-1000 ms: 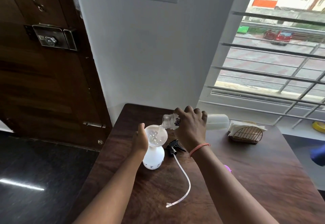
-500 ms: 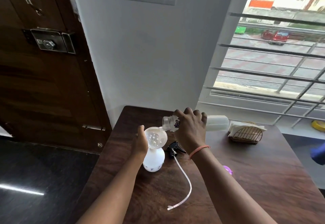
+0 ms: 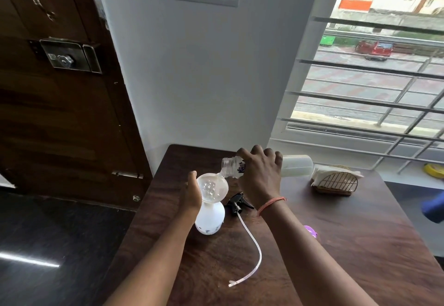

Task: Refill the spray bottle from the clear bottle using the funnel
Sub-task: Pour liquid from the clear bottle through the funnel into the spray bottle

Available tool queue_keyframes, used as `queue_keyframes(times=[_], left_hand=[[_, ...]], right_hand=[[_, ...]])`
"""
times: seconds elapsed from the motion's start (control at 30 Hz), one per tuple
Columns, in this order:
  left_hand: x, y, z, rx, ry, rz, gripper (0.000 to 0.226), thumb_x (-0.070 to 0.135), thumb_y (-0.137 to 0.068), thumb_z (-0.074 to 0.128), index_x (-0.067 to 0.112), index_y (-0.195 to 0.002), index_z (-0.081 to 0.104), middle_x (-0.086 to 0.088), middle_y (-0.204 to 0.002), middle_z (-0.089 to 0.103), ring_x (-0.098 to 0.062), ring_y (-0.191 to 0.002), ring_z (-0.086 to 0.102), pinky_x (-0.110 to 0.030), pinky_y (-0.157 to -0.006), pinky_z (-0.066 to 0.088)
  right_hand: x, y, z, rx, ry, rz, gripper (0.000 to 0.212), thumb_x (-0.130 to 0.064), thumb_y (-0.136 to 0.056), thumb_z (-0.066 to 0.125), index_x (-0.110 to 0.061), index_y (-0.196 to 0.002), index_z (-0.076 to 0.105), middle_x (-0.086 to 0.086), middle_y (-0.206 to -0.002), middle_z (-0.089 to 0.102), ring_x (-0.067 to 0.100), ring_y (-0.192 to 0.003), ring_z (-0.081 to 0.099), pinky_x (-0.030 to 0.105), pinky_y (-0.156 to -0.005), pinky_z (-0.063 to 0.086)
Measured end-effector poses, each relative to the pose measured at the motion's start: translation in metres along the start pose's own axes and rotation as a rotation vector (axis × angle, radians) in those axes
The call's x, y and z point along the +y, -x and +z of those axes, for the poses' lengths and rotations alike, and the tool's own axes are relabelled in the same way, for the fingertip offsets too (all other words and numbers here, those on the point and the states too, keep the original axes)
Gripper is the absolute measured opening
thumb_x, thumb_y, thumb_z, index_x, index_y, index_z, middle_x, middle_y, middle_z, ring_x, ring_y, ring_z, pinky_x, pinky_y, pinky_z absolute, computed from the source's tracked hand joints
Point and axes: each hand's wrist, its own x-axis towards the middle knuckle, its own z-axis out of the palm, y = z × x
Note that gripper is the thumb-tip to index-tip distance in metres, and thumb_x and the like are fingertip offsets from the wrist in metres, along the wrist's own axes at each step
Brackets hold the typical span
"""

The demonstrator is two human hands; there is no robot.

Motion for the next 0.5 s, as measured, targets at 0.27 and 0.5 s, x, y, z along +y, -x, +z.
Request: queue_keyframes(times=[0.27,0.5], left_hand=[[-0.0017,-0.0032,-0.0007,-0.003,0.032,-0.021,0.050,0.041,-0.098,0.029,0.010,-0.131,0.050,-0.015,-0.136,0.050,-0.027,-0.126,0.046,-0.035,-0.101,0.035],[-0.0029,-0.0033,-0.0011,-0.013,-0.006,-0.003,0.050,0.040,-0.099,0.025,0.013,-0.137,0.044,-0.013,-0.142,0.045,-0.028,-0.130,0.042,-0.037,-0.105,0.033]], right_hand=[[-0.0016,-0.0030,0.0013,0.000,0.020,0.000,0.050,-0.009,-0.056,0.059,-0.032,-0.100,0.061,0.001,-0.091,0.056,0.031,-0.091,0.049,0.048,-0.097,0.032],[-0.0014,-0.0037,0.0035,0.023,0.021,0.008,0.049,-0.010,-0.055,0.063,-0.032,-0.099,0.062,0.001,-0.088,0.057,0.031,-0.089,0.050,0.047,-0.095,0.033]])
